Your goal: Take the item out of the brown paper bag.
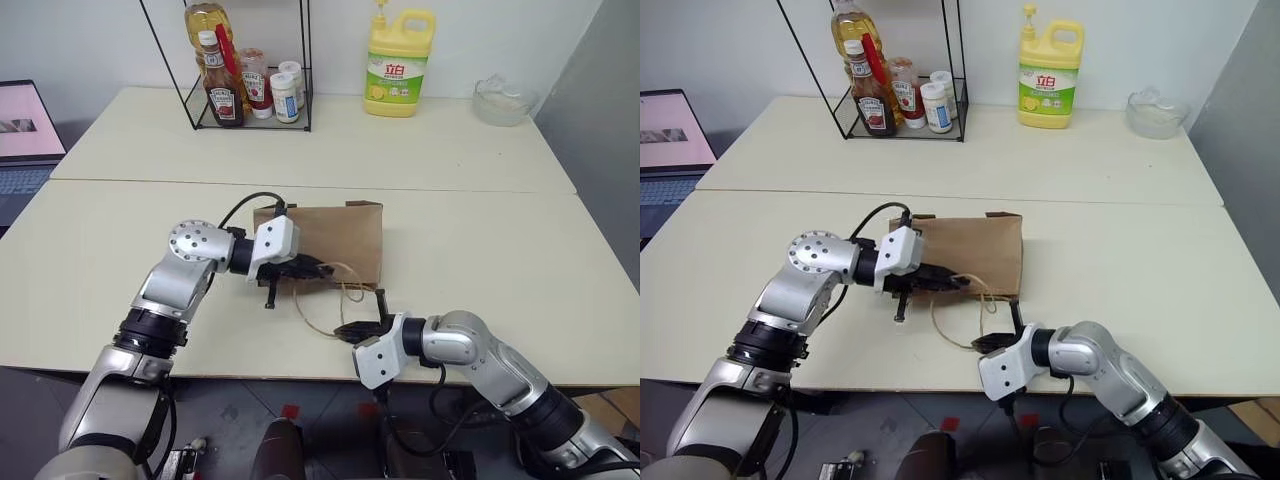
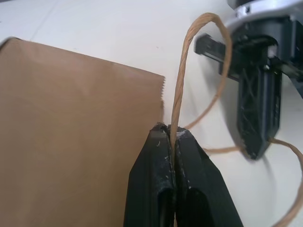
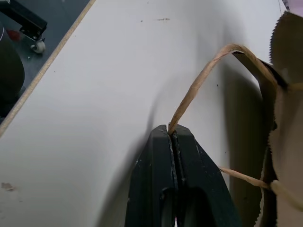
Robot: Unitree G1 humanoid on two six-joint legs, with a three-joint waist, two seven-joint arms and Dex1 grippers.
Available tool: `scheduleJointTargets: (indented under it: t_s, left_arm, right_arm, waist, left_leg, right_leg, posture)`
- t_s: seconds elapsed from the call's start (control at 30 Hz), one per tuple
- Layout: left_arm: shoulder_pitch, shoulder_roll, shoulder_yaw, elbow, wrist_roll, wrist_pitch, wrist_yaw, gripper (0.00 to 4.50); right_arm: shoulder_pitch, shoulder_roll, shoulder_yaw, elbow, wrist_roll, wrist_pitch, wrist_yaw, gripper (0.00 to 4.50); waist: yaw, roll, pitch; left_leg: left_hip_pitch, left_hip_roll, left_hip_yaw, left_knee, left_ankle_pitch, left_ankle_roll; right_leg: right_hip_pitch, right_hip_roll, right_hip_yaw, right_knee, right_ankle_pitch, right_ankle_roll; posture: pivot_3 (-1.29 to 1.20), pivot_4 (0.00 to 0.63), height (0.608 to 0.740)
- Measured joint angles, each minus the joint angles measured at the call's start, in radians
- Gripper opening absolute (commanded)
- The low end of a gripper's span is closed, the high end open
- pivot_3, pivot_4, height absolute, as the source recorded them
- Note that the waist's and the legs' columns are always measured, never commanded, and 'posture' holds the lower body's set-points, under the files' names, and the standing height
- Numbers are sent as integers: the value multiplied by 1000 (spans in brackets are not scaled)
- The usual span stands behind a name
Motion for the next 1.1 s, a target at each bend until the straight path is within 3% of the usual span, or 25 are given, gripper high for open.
scheduleJointTargets:
  t_s: [0.43, 0.87, 1.1]
  left_arm:
    - [-167, -27, 47, 87, -29, 139, 29, 0]
    - [-292, -62, 50, 307, 6, 48, 57, 0]
    - [-366, -74, 96, 318, 5, 31, 92, 0]
  right_arm:
    - [22, 2, -11, -30, 7, 52, 36, 12]
    - [25, 4, -5, -42, 5, 81, 56, 12]
    - [28, 4, -1, -46, 0, 88, 57, 12]
  waist:
    - [0, 0, 0]
    - [1, 0, 0]
    - [0, -1, -1]
  left_leg:
    - [1, 0, -1, 0, 1, -1]
    - [1, -1, -2, 0, 1, -1]
    - [4, -1, -2, 0, 1, -2]
  right_leg:
    - [2, 0, 0, 0, 0, 0]
    - [3, 0, -2, -1, 0, 0]
    - [7, 0, -2, -3, 0, 0]
  posture:
    - [0, 150, 740]
    - [0, 150, 740]
    - [0, 150, 740]
